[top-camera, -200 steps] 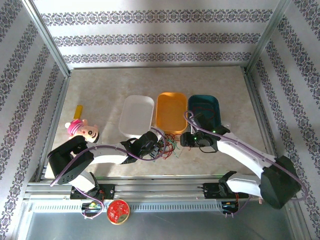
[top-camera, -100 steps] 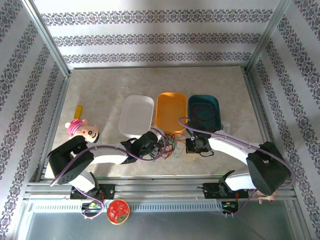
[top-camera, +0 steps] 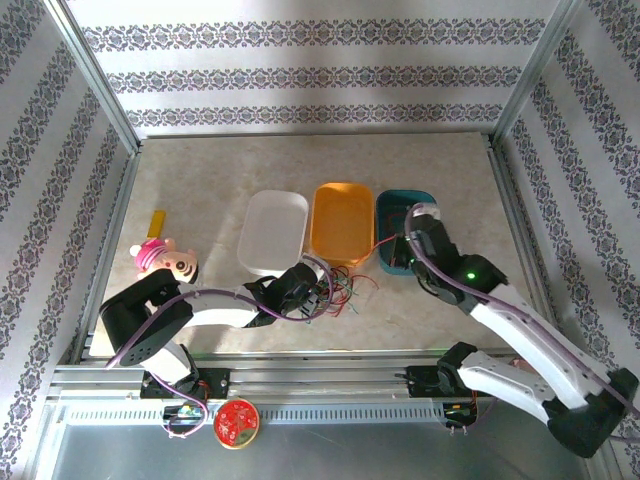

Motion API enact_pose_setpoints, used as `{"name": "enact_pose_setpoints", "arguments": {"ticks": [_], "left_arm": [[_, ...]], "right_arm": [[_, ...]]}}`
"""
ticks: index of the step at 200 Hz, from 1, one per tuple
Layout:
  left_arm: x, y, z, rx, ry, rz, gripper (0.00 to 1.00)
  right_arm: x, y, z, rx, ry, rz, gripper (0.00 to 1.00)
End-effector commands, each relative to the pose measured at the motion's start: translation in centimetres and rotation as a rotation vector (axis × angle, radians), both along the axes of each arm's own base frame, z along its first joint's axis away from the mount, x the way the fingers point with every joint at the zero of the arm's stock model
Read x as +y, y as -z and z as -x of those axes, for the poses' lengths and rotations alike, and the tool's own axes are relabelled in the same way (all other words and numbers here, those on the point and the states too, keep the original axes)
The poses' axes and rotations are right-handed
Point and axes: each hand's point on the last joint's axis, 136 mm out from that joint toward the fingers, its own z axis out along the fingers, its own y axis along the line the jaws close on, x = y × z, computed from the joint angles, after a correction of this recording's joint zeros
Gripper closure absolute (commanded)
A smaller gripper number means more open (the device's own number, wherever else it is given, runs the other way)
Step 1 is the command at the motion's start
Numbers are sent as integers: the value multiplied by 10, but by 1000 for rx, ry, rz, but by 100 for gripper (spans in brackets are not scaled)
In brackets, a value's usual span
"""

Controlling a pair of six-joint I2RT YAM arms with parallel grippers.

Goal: Untangle the cables

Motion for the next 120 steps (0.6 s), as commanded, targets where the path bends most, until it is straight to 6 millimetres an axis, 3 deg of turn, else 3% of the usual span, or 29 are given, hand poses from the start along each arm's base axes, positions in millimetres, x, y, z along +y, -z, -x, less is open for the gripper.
{"name": "enact_pose_setpoints", "arguments": {"ticks": [1,16,38,71,120], "left_arm": [[-2,9,5,22,3,-37,83],[-2,11,5,27,6,-46,82],[0,15,6,34,8,-55,82],[2,21,10,52,12,-65,84],[6,31,13,74,9,-88,99]], "right_arm": [[-37,-81,-12,-264,141,81,100],[-47,-123,-13,-378,162,68,100],[-57,-165,-12,-476,184,48,100],[-77,-205,-11,-580,236,-2,100],[-115,-259,-3,-747,361,-26,100]]}}
